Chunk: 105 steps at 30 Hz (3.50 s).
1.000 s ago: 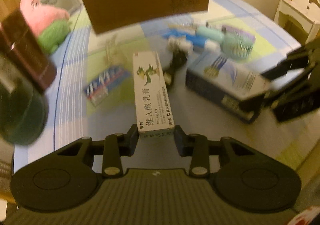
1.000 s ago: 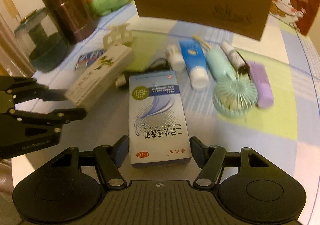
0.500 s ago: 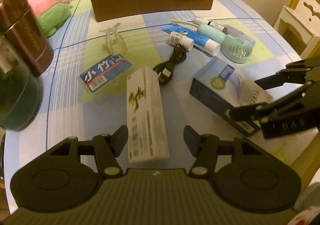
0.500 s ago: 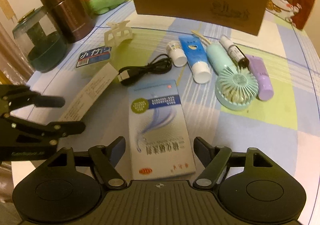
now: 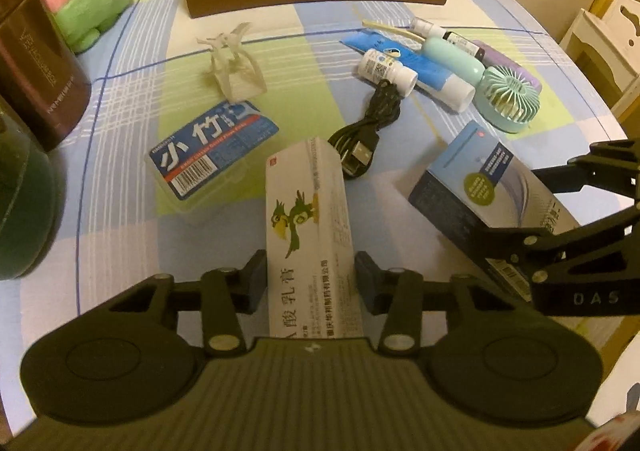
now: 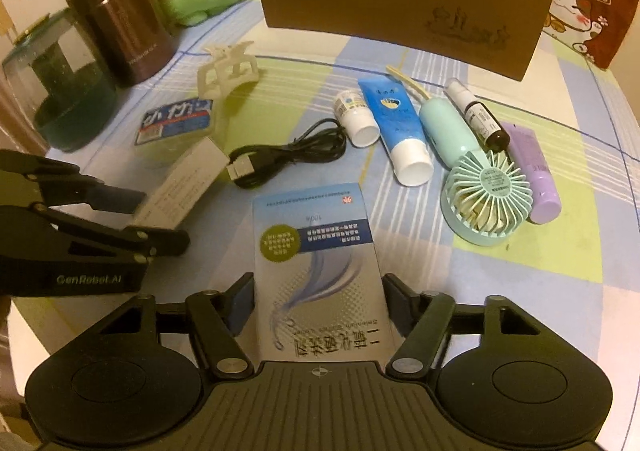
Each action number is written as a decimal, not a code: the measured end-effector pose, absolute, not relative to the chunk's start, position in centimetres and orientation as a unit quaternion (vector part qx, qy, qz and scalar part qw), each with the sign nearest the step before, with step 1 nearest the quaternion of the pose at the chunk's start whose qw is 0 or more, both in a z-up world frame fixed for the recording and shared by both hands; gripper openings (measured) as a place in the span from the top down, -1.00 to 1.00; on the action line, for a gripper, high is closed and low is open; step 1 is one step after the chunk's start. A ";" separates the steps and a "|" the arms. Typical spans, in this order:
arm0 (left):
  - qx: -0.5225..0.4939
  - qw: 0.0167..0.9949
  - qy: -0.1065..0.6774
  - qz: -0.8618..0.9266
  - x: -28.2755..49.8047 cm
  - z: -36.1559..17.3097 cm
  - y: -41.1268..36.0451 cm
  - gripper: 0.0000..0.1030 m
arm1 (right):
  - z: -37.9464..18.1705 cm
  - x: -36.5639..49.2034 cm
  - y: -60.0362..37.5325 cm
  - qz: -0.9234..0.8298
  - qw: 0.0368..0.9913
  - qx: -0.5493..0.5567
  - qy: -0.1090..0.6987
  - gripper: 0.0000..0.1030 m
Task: Organize rigid objects
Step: 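Grasp the ointment box with the left tool while the right tool grasps the medicine box, then carry both boxes into the brown box and open both tools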
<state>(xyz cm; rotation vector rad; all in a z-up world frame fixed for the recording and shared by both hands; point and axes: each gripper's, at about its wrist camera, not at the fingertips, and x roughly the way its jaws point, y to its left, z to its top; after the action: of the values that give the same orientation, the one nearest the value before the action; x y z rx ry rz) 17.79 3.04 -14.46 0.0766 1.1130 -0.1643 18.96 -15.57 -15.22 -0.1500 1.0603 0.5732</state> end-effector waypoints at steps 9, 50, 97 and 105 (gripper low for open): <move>0.058 0.847 0.521 -0.090 17.1 -13.9 2.9 0.20 | -14.2 17.6 -15.9 0.250 0.830 -0.053 0.496 -0.27; 0.052 0.878 0.471 -0.068 20.5 -6.9 0.6 0.32 | -8.9 23.3 -19.7 0.268 0.848 0.009 0.458 -0.27; -0.007 0.902 0.431 -0.008 54.5 -7.0 -0.8 0.28 | -9.4 56.4 -18.3 0.196 0.875 0.081 0.436 -0.28; 0.015 0.900 0.436 -0.001 54.7 -7.9 -0.8 0.10 | -10.3 57.0 -18.4 0.192 0.868 0.093 0.448 -0.28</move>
<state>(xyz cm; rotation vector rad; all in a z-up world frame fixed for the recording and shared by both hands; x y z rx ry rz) 54.66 -0.82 -7.93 0.0316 0.9022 -0.0028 56.99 -18.36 -10.32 0.1944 0.9378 0.4016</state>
